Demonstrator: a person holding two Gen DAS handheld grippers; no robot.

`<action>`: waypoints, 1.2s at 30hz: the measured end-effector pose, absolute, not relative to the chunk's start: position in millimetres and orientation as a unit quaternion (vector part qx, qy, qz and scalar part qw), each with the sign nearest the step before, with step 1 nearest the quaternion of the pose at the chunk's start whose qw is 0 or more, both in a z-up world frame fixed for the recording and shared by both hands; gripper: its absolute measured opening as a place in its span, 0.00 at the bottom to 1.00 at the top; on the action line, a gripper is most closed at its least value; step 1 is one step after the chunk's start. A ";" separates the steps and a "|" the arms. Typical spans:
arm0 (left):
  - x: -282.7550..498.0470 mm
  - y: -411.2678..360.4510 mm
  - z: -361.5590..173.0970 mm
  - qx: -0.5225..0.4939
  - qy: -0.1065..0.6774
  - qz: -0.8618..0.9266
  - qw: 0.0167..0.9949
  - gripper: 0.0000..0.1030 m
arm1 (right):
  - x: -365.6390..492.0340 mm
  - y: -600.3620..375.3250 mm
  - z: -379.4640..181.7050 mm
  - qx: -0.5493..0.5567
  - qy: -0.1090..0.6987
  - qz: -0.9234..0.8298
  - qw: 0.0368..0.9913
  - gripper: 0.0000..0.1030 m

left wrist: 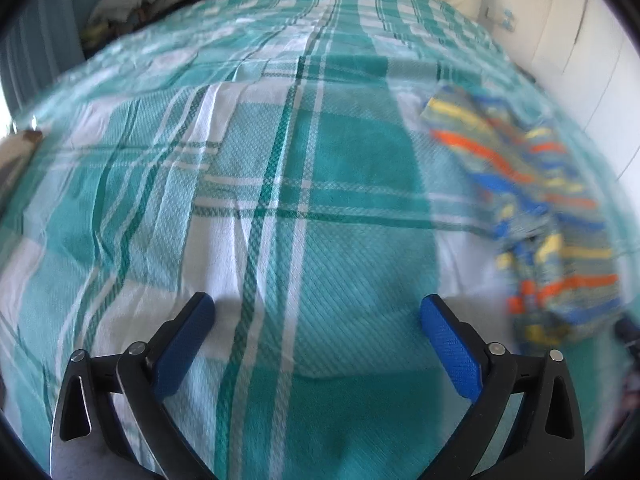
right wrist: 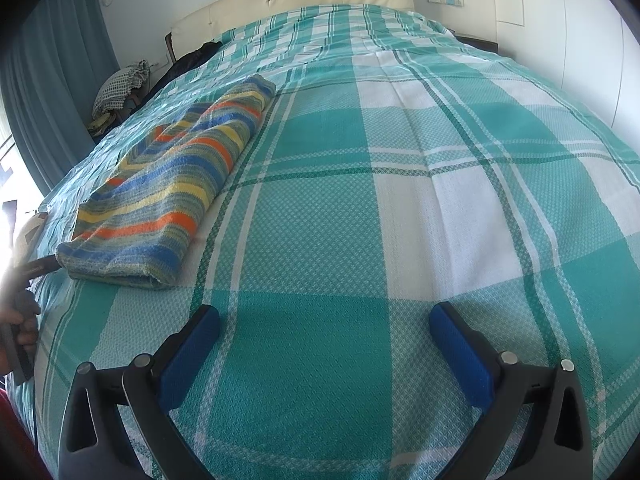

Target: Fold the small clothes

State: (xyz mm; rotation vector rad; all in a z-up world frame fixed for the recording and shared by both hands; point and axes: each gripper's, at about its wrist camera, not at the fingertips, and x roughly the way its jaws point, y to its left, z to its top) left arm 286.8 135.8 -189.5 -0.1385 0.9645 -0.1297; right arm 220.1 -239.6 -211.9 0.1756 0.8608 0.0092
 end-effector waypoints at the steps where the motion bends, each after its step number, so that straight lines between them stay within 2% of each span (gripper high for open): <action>1: 281.2 145.2 -178.4 -0.122 0.455 -0.093 0.877 0.97 | 220.8 -239.8 -211.3 0.086 0.419 0.005 0.904 1.00; 3: 274.5 152.7 -160.8 -0.199 0.433 -0.146 0.867 0.97 | 223.7 -239.1 -206.5 0.086 0.432 0.008 0.898 1.00; 5: 280.5 143.3 -144.0 -0.215 0.426 -0.191 0.858 0.98 | 226.8 -241.6 -192.9 0.111 0.436 0.041 0.892 1.00; 10: 330.0 75.0 -154.2 -0.119 0.475 -0.225 0.843 0.97 | 278.0 -232.7 -155.0 0.191 0.406 0.152 0.881 1.00; 13: 359.7 48.0 -178.0 -0.099 0.514 -0.208 0.826 0.94 | 337.5 -219.1 -163.4 0.221 0.434 0.195 0.851 0.98; 15: 367.7 39.2 -179.6 -0.098 0.509 -0.205 0.830 0.93 | 370.8 -212.2 -180.1 0.239 0.459 0.197 0.833 0.94; 16: 369.3 34.3 -180.3 -0.101 0.507 -0.207 0.831 0.84 | 386.5 -208.4 -192.5 0.261 0.476 0.200 0.816 0.81; 17: 370.8 30.3 -182.7 -0.105 0.511 -0.211 0.827 0.57 | 396.1 -204.9 -201.1 0.280 0.484 0.201 0.804 0.68; 18: 372.1 24.1 -187.3 -0.104 0.521 -0.218 0.819 0.34 | 402.2 -199.5 -206.8 0.290 0.488 0.201 0.798 0.61; 19: 372.4 20.0 -190.2 -0.103 0.530 -0.221 0.812 0.18 | 406.2 -188.3 -207.1 0.262 0.497 0.180 0.808 0.36; 20: 369.8 15.2 -187.0 -0.090 0.524 -0.206 0.822 0.16 | 406.4 -179.7 -204.1 0.222 0.503 0.157 0.821 0.27; 22: 358.4 4.7 -171.3 -0.056 0.502 -0.186 0.843 0.14 | 395.8 -146.3 -184.6 0.096 0.489 0.116 0.859 0.23; 24: 346.4 0.3 -149.6 -0.038 0.476 -0.182 0.860 0.13 | 376.6 -116.1 -161.0 0.001 0.450 0.104 0.887 0.21; 26: 334.0 4.0 -123.3 -0.037 0.448 -0.185 0.874 0.13 | 358.2 -99.7 -136.5 -0.035 0.411 0.108 0.904 0.20; 32: 326.0 22.5 -48.8 -0.043 0.382 -0.188 0.904 0.16 | 341.6 -101.4 -58.5 0.004 0.317 0.134 0.939 0.20; 33: 330.5 23.4 -49.6 -0.044 0.387 -0.184 0.903 0.20 | 346.4 -103.0 -49.4 0.013 0.313 0.140 0.939 0.20; 34: 336.9 23.6 -58.4 -0.047 0.403 -0.177 0.896 0.38 | 350.8 -105.2 -45.4 0.027 0.311 0.143 0.939 0.22; 35: 345.7 23.9 -77.7 -0.047 0.435 -0.158 0.885 0.69 | 355.5 -109.5 -47.7 0.046 0.316 0.147 0.936 0.31; 36: 348.1 28.9 -103.7 -0.043 0.471 -0.125 0.872 0.76 | 364.6 -116.0 -58.6 0.066 0.340 0.150 0.926 0.40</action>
